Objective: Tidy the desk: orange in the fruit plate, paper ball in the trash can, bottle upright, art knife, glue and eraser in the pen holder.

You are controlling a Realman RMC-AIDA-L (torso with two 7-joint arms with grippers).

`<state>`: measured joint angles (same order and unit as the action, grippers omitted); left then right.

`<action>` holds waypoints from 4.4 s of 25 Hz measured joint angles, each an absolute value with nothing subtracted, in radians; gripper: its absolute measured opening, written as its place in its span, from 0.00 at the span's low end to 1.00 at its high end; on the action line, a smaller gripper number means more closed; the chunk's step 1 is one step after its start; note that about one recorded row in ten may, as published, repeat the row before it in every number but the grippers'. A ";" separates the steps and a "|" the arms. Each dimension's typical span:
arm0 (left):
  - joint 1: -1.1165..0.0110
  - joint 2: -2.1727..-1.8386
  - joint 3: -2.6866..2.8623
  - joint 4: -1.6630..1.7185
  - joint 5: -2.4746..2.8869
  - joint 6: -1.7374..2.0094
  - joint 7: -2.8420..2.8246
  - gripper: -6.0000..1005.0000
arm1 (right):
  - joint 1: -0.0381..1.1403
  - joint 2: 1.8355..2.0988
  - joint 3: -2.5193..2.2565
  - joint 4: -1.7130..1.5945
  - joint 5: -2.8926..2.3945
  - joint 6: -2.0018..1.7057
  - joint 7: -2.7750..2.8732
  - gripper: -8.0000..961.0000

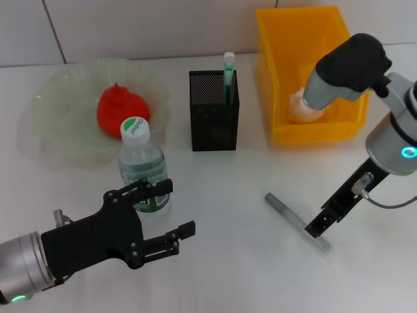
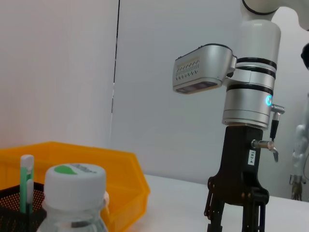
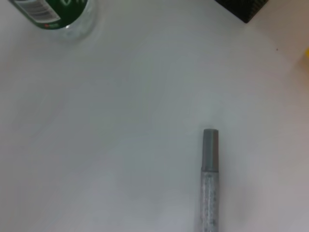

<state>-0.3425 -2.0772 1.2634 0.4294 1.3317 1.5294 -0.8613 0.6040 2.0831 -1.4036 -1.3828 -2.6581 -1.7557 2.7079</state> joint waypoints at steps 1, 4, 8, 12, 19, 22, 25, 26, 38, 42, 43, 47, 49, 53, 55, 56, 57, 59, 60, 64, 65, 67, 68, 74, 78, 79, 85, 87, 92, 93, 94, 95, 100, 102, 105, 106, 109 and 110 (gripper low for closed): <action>-0.343 -2.076 1.267 0.429 1.332 1.525 -0.849 0.79 | 0.608 2.083 -1.413 -1.373 -2.657 -1.746 2.718 0.80; -0.343 -2.075 1.270 0.429 1.332 1.522 -0.843 0.79 | 0.627 2.085 -1.434 -1.326 -2.652 -1.710 2.745 0.80; -0.343 -2.072 1.271 0.430 1.334 1.520 -0.841 0.79 | 0.639 2.087 -1.449 -1.290 -2.641 -1.674 2.784 0.80; -0.344 -2.071 1.272 0.431 1.335 1.518 -0.835 0.79 | 0.652 2.086 -1.454 -1.281 -2.628 -1.669 2.819 0.80; -0.345 -2.071 1.272 0.431 1.335 1.519 -0.816 0.79 | 0.655 2.086 -1.467 -1.259 -2.633 -1.661 2.843 0.80; -0.346 -2.070 1.272 0.432 1.335 1.519 -0.816 0.79 | 0.651 2.084 -1.467 -1.254 -2.634 -1.661 2.843 0.80; -0.348 -2.069 1.272 0.435 1.334 1.521 -0.816 0.79 | 0.648 2.083 -1.468 -1.248 -2.635 -1.661 2.839 0.78; -0.351 -2.069 1.272 0.436 1.334 1.523 -0.816 0.79 | 0.648 2.083 -1.468 -1.246 -2.635 -1.661 2.838 0.77; -0.355 -2.068 1.272 0.432 1.335 1.529 -0.820 0.79 | 0.647 2.084 -1.486 -1.213 -2.635 -1.635 2.833 0.57; -0.354 -2.068 1.272 0.432 1.341 1.530 -0.821 0.79 | 0.647 2.085 -1.503 -1.208 -2.635 -1.625 2.838 0.56; -0.354 -2.068 1.272 0.432 1.341 1.530 -0.821 0.79 | 0.648 2.085 -1.515 -1.209 -2.635 -1.624 2.843 0.56; -0.353 -2.068 1.273 0.433 1.344 1.531 -0.821 0.79 | 0.648 2.084 -1.518 -1.212 -2.636 -1.624 2.844 0.56; -0.353 -2.068 1.273 0.433 1.344 1.531 -0.821 0.79 | 0.648 2.084 -1.519 -1.210 -2.637 -1.624 2.845 0.55; -0.355 -2.068 1.273 0.435 1.345 1.533 -0.825 0.79 | 0.648 2.083 -1.519 -1.208 -2.647 -1.624 2.845 0.55; -0.355 -2.068 1.273 0.435 1.345 1.533 -0.825 0.79 | 0.649 2.083 -1.519 -1.206 -2.652 -1.624 2.845 0.52; -0.355 -2.068 1.273 0.435 1.345 1.533 -0.825 0.79 | 0.650 2.083 -1.519 -1.204 -2.653 -1.624 2.845 0.50; -0.356 -2.068 1.273 0.437 1.345 1.533 -0.825 0.79 | 0.651 2.083 -1.519 -1.202 -2.653 -1.624 2.845 0.49; -0.358 -2.068 1.273 0.437 1.345 1.533 -0.825 0.79 | 0.652 2.083 -1.520 -1.200 -2.653 -1.624 2.846 0.46; -0.358 -2.068 1.273 0.437 1.345 1.533 -0.825 0.79 | 0.652 2.083 -1.520 -1.201 -2.654 -1.623 2.846 0.46; -0.359 -2.068 1.273 0.437 1.345 1.533 -0.825 0.79 | 0.650 2.083 -1.520 -1.209 -2.651 -1.624 2.845 0.44; -0.359 -2.068 1.273 0.437 1.345 1.533 -0.825 0.79 | 0.650 2.083 -1.520 -1.209 -2.650 -1.624 2.844 0.42; -0.359 -2.068 1.275 0.435 1.345 1.532 -0.825 0.79 | 0.652 2.083 -1.520 -1.202 -2.648 -1.625 2.842 0.39; -0.359 -2.068 1.275 0.435 1.345 1.532 -0.825 0.79 | 0.653 2.083 -1.520 -1.199 -2.648 -1.625 2.842 0.37; -0.359 -2.068 1.282 0.433 1.345 1.532 -0.825 0.79 | 0.651 2.084 -1.521 -1.195 -2.650 -1.627 2.839 0.33; -0.359 -2.068 1.285 0.436 1.345 1.532 -0.825 0.79 | 0.648 2.085 -1.528 -1.196 -2.652 -1.628 2.839 0.33; -0.359 -2.068 1.285 0.436 1.345 1.532 -0.825 0.79 | 0.648 2.085 -1.534 -1.198 -2.652 -1.628 2.839 0.32; -0.358 -2.068 1.285 0.437 1.345 1.532 -0.825 0.79 | 0.647 2.085 -1.574 -1.206 -2.649 -1.625 2.832 0.26; -0.357 -2.068 1.285 0.437 1.345 1.532 -0.825 0.79 | 0.647 2.085 -1.580 -1.212 -2.649 -1.625 2.829 0.24; -0.357 -2.068 1.286 0.437 1.345 1.532 -0.825 0.79 | 0.637 2.081 -1.573 -1.255 -2.657 -1.636 2.825 0.18; -0.357 -2.068 1.286 0.437 1.345 1.532 -0.825 0.79 | 0.630 2.078 -1.569 -1.284 -2.668 -1.644 2.820 0.17; -0.357 -2.067 1.285 0.437 1.345 1.532 -0.825 0.79 | 0.623 2.075 -1.563 -1.318 -2.687 -1.653 2.813 0.16; -0.357 -2.067 1.284 0.437 1.345 1.532 -0.825 0.79 | 0.613 2.073 -1.554 -1.367 -2.722 -1.673 2.800 0.16; -0.364 -2.066 1.280 0.439 1.345 1.532 -0.824 0.79 | 0.575 2.078 -1.527 -1.623 -2.894 -1.740 2.699 0.15; -0.364 -2.066 1.280 0.439 1.345 1.532 -0.824 0.79 | 0.570 2.076 -1.520 -1.689 -2.916 -1.750 2.654 0.15; -0.374 -2.067 1.284 0.440 1.345 1.533 -0.826 0.79 | 0.570 2.070 -1.475 -1.761 -2.919 -1.765 2.576 0.15; -0.374 -2.067 1.284 0.440 1.345 1.533 -0.826 0.79 | 0.571 2.069 -1.456 -1.779 -2.920 -1.770 2.543 0.15; -0.376 -2.070 1.285 0.441 1.345 1.538 -0.826 0.79 | 0.569 2.068 -1.423 -1.815 -2.920 -1.772 2.447 0.15; -0.376 -2.070 1.285 0.440 1.344 1.540 -0.826 0.79 | 0.567 2.068 -1.415 -1.825 -2.921 -1.768 2.411 0.15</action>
